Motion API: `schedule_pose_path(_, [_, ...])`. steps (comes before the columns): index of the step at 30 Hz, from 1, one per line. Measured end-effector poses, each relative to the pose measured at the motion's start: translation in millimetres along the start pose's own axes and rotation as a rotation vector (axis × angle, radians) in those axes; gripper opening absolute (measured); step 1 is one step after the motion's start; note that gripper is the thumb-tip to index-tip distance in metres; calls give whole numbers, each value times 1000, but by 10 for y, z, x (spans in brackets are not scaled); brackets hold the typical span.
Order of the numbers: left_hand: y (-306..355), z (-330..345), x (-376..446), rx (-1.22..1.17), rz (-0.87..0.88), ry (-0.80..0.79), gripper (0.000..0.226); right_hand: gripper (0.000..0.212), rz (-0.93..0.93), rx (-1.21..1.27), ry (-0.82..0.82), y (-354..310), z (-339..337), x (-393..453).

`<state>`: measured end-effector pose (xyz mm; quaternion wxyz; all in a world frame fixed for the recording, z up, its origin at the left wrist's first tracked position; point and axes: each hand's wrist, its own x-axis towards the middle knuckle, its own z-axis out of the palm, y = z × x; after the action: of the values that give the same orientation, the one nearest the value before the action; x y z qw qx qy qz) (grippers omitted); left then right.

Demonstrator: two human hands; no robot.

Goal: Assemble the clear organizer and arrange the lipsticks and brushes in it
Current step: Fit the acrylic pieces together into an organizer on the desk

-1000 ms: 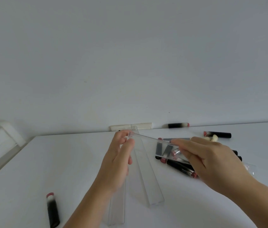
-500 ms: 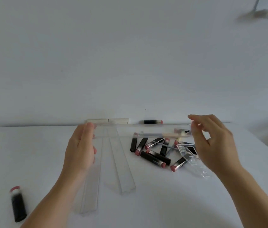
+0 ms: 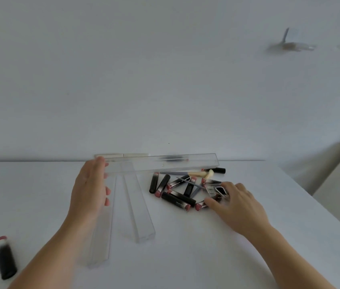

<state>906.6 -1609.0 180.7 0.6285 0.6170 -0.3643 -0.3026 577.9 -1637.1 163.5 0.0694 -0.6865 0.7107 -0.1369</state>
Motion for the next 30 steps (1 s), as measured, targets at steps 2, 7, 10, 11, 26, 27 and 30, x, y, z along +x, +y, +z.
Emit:
schedule_pose_path(2, [8,6,-19,13,16,-8,41,67,3,28,6,4,-5,15])
schedule_pose_path(7, [9,16,-34,6,20,-14,41,60,7,83,117,45,-55,-7])
schedule_pose_path(10, [-5,15,-17,3,16,-11,37,50,49,324,228,99,-113,2])
schedule_pose_path(11, [-14,11,-7,2,18,-11,36,46,69,458,248,128,-127,13])
schedule_pose_path(26, [-45,14,47,-82,9,-5,30,21,207,1738,-500,-143,-252,230])
schedule_pose_path(27, [-44,16,38,-85,13,-9,30,30,193,1739,-513,-141,-221,235])
schedule_pose_path(30, [-42,29,12,-81,21,-34,32,41,118,1757,-529,-124,-138,224])
